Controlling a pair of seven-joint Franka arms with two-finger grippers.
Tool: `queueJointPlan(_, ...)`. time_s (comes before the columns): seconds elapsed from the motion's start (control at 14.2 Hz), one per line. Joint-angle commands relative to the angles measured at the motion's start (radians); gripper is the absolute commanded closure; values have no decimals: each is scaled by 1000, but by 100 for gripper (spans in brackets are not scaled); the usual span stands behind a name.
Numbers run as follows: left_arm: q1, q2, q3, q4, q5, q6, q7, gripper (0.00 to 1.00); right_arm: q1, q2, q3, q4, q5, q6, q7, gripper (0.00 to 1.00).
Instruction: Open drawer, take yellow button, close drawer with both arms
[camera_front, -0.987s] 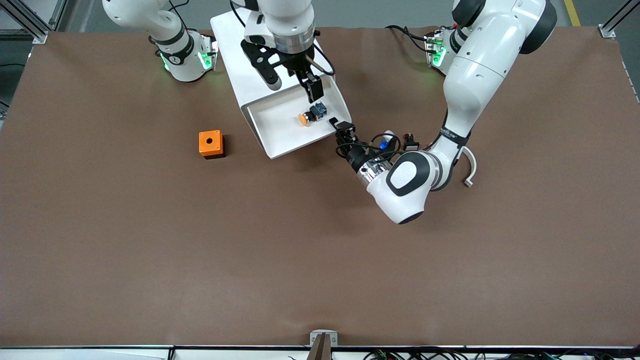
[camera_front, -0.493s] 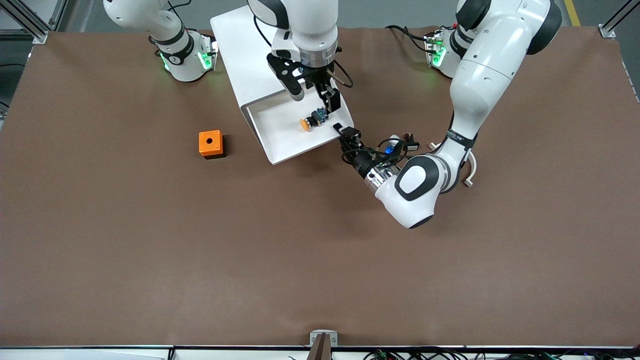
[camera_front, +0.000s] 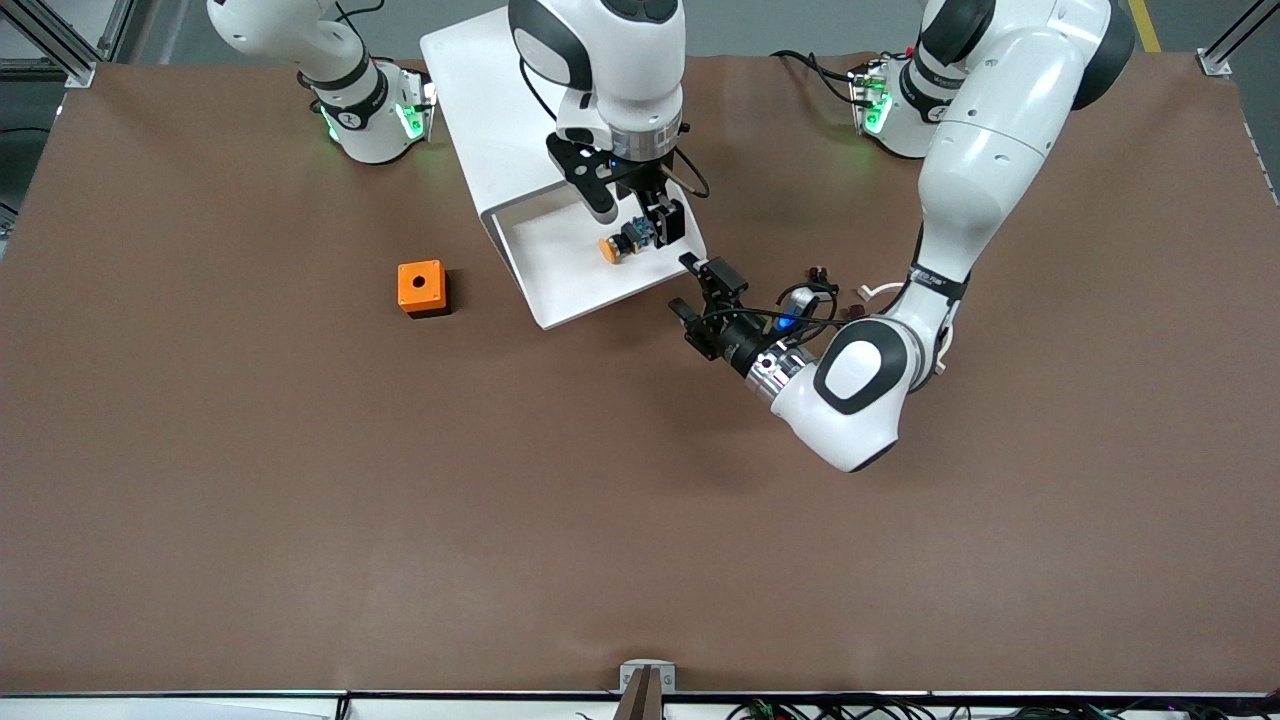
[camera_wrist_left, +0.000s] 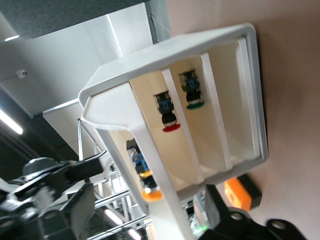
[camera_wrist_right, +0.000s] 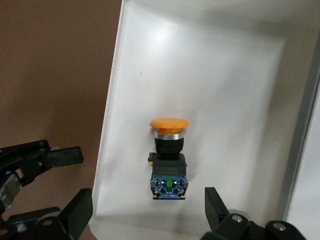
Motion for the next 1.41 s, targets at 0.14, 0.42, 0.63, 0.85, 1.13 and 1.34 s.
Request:
queueJointPlan(0.14,36,19,-1,20,-29,50,283,1,16,-10,-10,-49,-33,36,10,1)
queueJointPlan(0.42,10,16,83,70,-16,71,677,1,22,-2,-10,-78,-44,68,10,1)
queueJointPlan(0.63,-20,0,128,93,60,79,894,1,28,15,-10,-78,-46,75,11,1)
queueJointPlan(0.85,-43,-50,123,112,227,200,1020,1,29,25,-9,-78,-52,76,10,3)
queueJointPlan(1.13,-74,-116,114,110,416,311,1126,1,28,26,-9,-78,-52,75,8,7)
queueJointPlan(1.34,-100,-161,117,106,543,357,1224,1,26,26,-9,-78,-52,75,5,16)
